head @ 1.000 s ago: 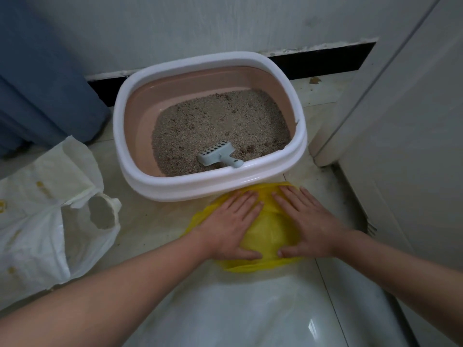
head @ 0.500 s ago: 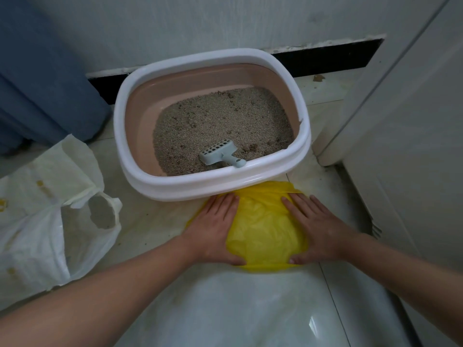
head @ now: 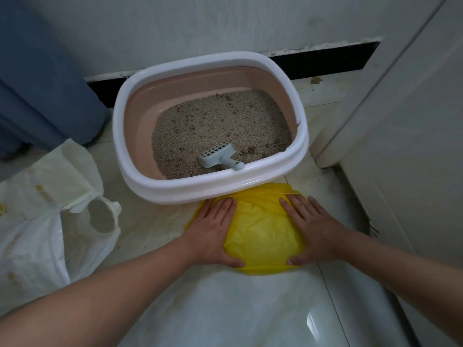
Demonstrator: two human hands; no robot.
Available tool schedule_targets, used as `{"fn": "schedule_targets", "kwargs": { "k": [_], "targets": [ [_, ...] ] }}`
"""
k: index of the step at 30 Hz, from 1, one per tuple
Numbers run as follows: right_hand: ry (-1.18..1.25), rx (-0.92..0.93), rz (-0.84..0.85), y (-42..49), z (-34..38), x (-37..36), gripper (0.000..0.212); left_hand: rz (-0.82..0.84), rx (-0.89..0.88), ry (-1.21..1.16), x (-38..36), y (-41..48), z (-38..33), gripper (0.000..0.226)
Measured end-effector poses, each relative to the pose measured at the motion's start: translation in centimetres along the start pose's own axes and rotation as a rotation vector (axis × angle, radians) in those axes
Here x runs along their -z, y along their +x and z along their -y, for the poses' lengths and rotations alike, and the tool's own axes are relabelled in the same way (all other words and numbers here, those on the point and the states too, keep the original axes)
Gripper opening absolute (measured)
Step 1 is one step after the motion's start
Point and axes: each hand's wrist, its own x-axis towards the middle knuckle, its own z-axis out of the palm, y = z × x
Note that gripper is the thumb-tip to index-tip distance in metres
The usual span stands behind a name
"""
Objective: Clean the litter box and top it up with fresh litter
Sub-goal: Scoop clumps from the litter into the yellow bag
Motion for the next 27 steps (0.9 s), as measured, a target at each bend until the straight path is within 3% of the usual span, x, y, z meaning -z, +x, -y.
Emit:
{"fn": "schedule_targets", "kwargs": {
  "k": [3, 5, 12, 20, 24, 27],
  "targets": [
    [0.034, -0.016, 0.009, -0.1, 0.2, 0.4, 0.142, 0.004, 0.021, -0.034, 0.3, -0.3, -0.2, 0.143],
    [0.074, -0.026, -0.004, -0.2, 0.4, 0.7, 0.135, -0.088, -0.004, -0.072, 0.3, -0.7, -0.1, 0.135],
    [0.271, -0.077, -0.31, -0.6, 0.3, 2.9, 0.096, -0.517, -0.081, -0.124, 2.0, -1.9, 0.7, 0.08],
    [0.415, -0.066, -0.505, -0.1, 1.4, 6.1, 0.061, -0.766, -0.003, -0.207, 7.7, -1.3, 0.9, 0.035],
    [0.492, -0.09, -0.658, 0.4, 2.2, 7.6, 0.046, -0.844, 0.024, -0.166, 9.8, -0.9, 2.1, 0.022],
    [0.544, -0.086, -0.696, 1.0, 2.8, 8.7, 0.041, -0.82, 0.066, -0.132, 10.0, -1.1, 4.0, 0.025]
  ]
}}
